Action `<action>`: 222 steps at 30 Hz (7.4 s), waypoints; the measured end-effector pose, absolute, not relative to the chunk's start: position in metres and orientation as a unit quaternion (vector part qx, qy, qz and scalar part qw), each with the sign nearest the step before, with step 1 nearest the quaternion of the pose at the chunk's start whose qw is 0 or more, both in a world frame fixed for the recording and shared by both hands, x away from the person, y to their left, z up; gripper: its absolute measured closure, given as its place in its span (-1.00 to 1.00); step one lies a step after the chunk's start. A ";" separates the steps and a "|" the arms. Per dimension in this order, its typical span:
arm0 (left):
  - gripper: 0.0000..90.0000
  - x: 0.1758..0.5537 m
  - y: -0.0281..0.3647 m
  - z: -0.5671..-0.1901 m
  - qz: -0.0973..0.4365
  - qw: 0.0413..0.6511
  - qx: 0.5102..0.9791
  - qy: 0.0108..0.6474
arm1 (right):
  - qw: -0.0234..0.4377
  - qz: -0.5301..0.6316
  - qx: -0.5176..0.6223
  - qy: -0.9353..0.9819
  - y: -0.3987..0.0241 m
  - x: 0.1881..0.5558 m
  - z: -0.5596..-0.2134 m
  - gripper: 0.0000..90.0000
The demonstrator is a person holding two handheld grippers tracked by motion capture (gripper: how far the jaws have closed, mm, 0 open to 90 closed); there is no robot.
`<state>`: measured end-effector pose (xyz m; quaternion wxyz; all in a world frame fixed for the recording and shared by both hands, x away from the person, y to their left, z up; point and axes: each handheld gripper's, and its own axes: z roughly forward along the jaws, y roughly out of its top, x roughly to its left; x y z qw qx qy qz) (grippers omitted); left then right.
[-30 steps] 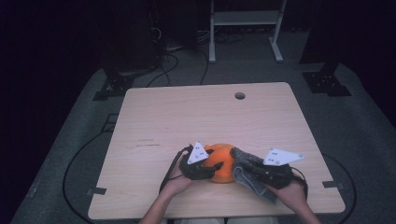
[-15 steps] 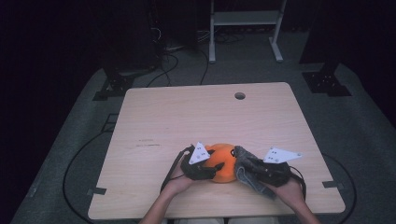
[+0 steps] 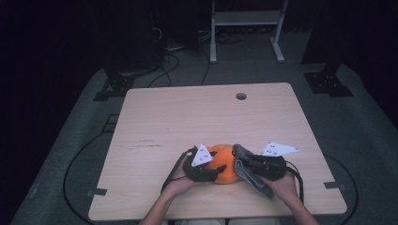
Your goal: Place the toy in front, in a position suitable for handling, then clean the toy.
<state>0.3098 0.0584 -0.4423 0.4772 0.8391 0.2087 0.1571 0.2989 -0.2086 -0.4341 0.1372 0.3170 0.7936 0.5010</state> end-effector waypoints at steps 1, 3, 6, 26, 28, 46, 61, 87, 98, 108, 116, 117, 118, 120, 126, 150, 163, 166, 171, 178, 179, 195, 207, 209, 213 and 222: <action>-0.11 0.310 0.059 -0.442 0.155 0.479 0.838 0.210 | 0.141 0.498 0.319 0.794 -0.210 0.298 -0.434 0.74; -0.13 0.311 0.060 -0.442 0.153 0.481 0.837 0.210 | 0.149 0.493 0.324 0.793 -0.212 0.297 -0.435 0.75; -0.14 0.311 0.060 -0.441 0.152 0.481 0.839 0.207 | 0.156 0.483 0.337 0.793 -0.217 0.295 -0.437 0.76; -0.20 0.313 0.066 -0.443 0.149 0.480 0.840 0.207 | 0.130 0.505 0.321 0.791 -0.214 0.292 -0.429 0.76; -0.20 0.313 0.065 -0.443 0.149 0.480 0.840 0.206 | 0.130 0.505 0.321 0.791 -0.214 0.292 -0.429 0.76; -0.17 0.309 0.063 -0.442 0.146 0.476 0.845 0.194 | 0.121 0.514 0.343 0.776 -0.214 0.298 -0.436 0.77; -0.29 0.305 0.062 -0.440 0.151 0.453 0.860 0.180 | 0.132 0.502 0.318 0.793 -0.213 0.286 -0.422 0.78; -0.72 0.316 0.062 -0.441 0.085 0.458 0.852 0.238 | 0.105 0.498 0.298 0.808 -0.220 0.281 -0.435 0.78; -0.16 0.287 0.036 -0.432 0.236 0.469 0.840 0.137 | 0.134 0.524 0.296 0.787 -0.218 0.282 -0.416 0.78; -0.22 0.286 0.043 -0.435 0.188 0.486 0.842 0.141 | 0.117 0.519 0.308 0.789 -0.227 0.283 -0.420 0.78; -0.23 0.290 0.049 -0.433 0.155 0.498 0.842 0.137 | 0.126 0.501 0.304 0.800 -0.231 0.289 -0.426 0.78; -0.23 0.289 0.047 -0.434 0.167 0.491 0.844 0.135 | 0.126 0.501 0.304 0.800 -0.231 0.289 -0.426 0.78; -0.20 0.288 0.044 -0.434 0.179 0.483 0.847 0.131 | 0.126 0.502 0.308 0.799 -0.230 0.288 -0.423 0.78; -0.18 0.284 0.041 -0.434 0.190 0.476 0.851 0.119 | 0.123 0.515 0.292 0.796 -0.222 0.286 -0.416 0.78; -0.15 0.286 0.047 -0.435 0.201 0.464 0.853 0.129 | 0.141 0.491 0.292 0.809 -0.223 0.289 -0.424 0.79; -0.18 0.304 0.060 -0.444 0.180 0.464 0.846 0.191 | 0.146 0.469 0.304 0.816 -0.227 0.287 -0.433 0.79; -0.58 0.308 0.062 -0.437 0.172 0.479 0.836 0.208 | 0.138 0.489 0.297 0.809 -0.218 0.285 -0.437 0.79; -0.36 0.310 0.065 -0.439 0.166 0.491 0.829 0.210 | 0.145 0.482 0.311 0.806 -0.224 0.289 -0.441 0.79; -0.28 0.307 0.058 -0.443 0.200 0.469 0.832 0.217 | 0.150 0.482 0.323 0.801 -0.228 0.282 -0.434 0.79; -0.49 0.309 0.066 -0.436 0.145 0.495 0.828 0.220 | 0.143 0.486 0.282 0.815 -0.211 0.279 -0.436 0.79; -0.47 0.310 0.069 -0.435 0.130 0.506 0.825 0.216 | 0.143 0.488 0.293 0.810 -0.217 0.284 -0.438 0.79; -0.27 0.303 0.074 -0.426 0.168 0.507 0.831 0.157 | 0.146 0.482 0.328 0.799 -0.232 0.294 -0.445 0.79; -0.13 0.307 0.068 -0.433 0.171 0.500 0.831 0.173 | 0.171 0.489 0.287 0.806 -0.213 0.281 -0.433 0.79; -0.23 0.308 0.074 -0.430 0.145 0.523 0.822 0.175 | 0.170 0.487 0.296 0.804 -0.217 0.286 -0.436 0.79; 0.00 0.308 0.069 -0.433 0.156 0.512 0.828 0.167 | 0.170 0.485 0.314 0.798 -0.224 0.291 -0.439 0.79; 0.07 0.307 0.064 -0.435 0.175 0.503 0.829 0.171 | 0.175 0.506 0.258 0.804 -0.199 0.269 -0.425 0.79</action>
